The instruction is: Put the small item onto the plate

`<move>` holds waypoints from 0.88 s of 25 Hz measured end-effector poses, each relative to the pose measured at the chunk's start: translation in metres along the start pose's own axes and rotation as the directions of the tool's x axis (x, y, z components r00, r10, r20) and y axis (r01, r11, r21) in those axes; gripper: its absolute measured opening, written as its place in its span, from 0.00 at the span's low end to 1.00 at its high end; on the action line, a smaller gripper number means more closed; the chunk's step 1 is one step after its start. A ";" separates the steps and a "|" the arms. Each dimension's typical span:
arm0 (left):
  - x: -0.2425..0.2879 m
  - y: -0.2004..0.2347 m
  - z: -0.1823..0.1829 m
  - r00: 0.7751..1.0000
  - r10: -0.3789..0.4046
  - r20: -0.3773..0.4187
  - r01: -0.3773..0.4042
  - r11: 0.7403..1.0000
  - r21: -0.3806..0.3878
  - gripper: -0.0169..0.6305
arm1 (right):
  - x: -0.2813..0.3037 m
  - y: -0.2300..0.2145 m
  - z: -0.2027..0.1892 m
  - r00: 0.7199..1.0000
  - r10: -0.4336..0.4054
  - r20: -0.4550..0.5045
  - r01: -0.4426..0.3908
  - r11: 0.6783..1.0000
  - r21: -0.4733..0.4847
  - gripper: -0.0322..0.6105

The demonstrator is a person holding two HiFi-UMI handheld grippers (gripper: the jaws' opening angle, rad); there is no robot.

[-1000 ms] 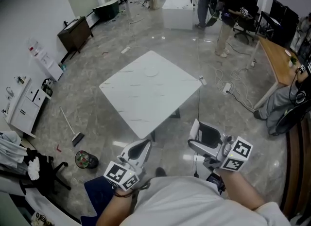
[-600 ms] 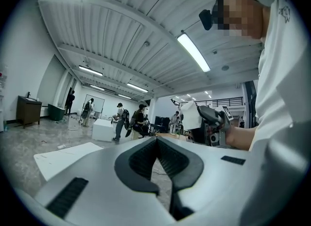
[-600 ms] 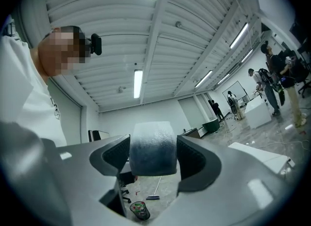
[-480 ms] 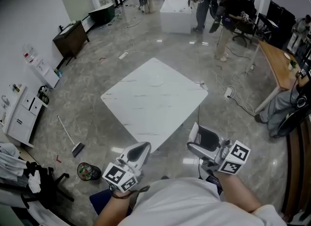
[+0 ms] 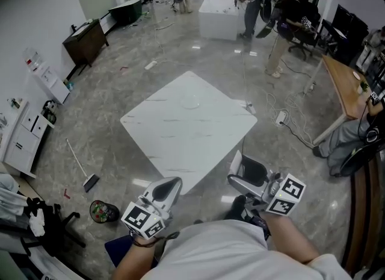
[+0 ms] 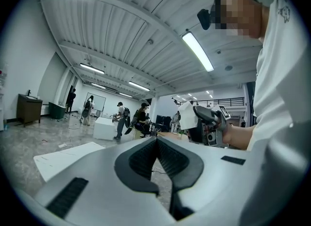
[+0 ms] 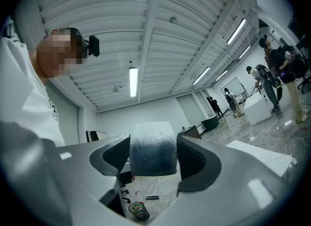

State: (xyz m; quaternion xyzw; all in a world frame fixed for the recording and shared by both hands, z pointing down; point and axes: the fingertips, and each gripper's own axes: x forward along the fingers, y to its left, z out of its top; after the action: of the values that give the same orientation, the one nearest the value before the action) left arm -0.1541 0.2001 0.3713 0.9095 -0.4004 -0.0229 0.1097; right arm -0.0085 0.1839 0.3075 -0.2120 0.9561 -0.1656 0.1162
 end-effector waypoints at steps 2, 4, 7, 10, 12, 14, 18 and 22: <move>0.013 0.005 0.000 1.000 0.015 -0.004 -0.015 1.000 0.015 0.04 | 0.001 -0.015 0.003 1.000 0.014 -0.005 -0.014 1.000 0.007 0.50; 0.031 0.008 0.000 1.000 0.030 -0.003 -0.030 1.000 0.007 0.04 | 0.001 -0.033 0.010 1.000 0.029 -0.006 -0.029 0.999 0.016 0.50; 0.062 0.007 0.000 0.999 0.047 -0.003 -0.047 0.999 0.016 0.04 | -0.003 -0.062 0.020 0.999 0.052 -0.012 -0.052 0.998 0.023 0.50; 0.096 0.010 0.002 0.997 0.077 0.000 -0.077 0.997 0.014 0.04 | -0.008 -0.097 0.034 0.997 0.077 -0.020 -0.077 0.997 0.025 0.50; 0.122 0.013 0.005 0.995 0.103 0.005 -0.103 0.995 0.013 0.04 | -0.013 -0.122 0.045 0.995 0.094 -0.024 -0.093 0.995 0.024 0.50; 0.149 0.013 0.007 0.992 0.128 0.007 -0.128 0.992 0.016 0.04 | -0.020 -0.147 0.057 0.993 0.110 -0.034 -0.109 0.994 0.023 0.50; 0.200 0.002 0.002 0.989 0.149 0.015 -0.150 0.989 0.012 0.04 | -0.036 -0.185 0.075 0.987 0.147 -0.059 -0.146 0.989 0.021 0.50; 0.243 -0.007 0.007 0.983 0.182 0.023 -0.183 0.983 0.016 0.04 | -0.050 -0.218 0.091 0.981 0.182 -0.070 -0.181 0.983 0.023 0.50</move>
State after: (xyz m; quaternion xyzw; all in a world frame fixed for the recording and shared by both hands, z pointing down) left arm 0.0148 0.0251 0.3744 0.8696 -0.4835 -0.0187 0.0987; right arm 0.1422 -0.0044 0.3114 -0.1169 0.9736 -0.1699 0.0979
